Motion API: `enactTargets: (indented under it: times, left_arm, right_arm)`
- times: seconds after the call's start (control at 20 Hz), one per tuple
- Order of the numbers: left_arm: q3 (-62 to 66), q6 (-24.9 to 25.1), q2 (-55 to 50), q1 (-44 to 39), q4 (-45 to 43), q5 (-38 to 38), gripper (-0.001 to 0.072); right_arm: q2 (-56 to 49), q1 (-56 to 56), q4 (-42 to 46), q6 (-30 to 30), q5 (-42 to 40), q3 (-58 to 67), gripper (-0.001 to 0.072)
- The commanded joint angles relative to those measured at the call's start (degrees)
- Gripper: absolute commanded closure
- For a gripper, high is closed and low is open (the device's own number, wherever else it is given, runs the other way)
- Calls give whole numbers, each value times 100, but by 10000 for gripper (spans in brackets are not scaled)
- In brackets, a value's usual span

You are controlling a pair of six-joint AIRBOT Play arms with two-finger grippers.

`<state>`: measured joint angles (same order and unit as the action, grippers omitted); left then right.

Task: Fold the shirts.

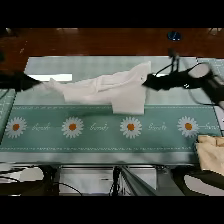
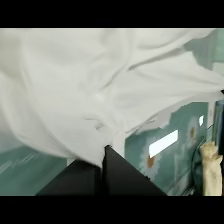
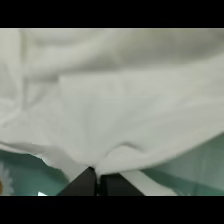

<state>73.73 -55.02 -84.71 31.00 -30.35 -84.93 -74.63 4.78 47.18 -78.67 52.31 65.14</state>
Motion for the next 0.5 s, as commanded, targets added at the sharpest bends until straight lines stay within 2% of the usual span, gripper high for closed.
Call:
enactTargets:
  times: [0.0,0.15,0.25,0.4,0.45]
  left_arm:
    - [800,-79,907,15,1919,256,678]
    - [1847,-621,1991,170,2096,1222,679]
    - [2579,-723,2667,337,2092,1860,679]
    - [3536,-793,3429,710,2072,2227,679]
    - [3759,-1019,3609,844,1978,2238,679]
  right_arm:
    - [1204,-452,-57,50,-190,1126,688]
    - [1862,-994,39,-74,-343,2605,688]
    - [2090,-1353,127,-286,-302,3639,689]
    - [2225,-1709,142,-516,-31,5047,688]
    - [2256,-1777,149,-588,98,5390,688]
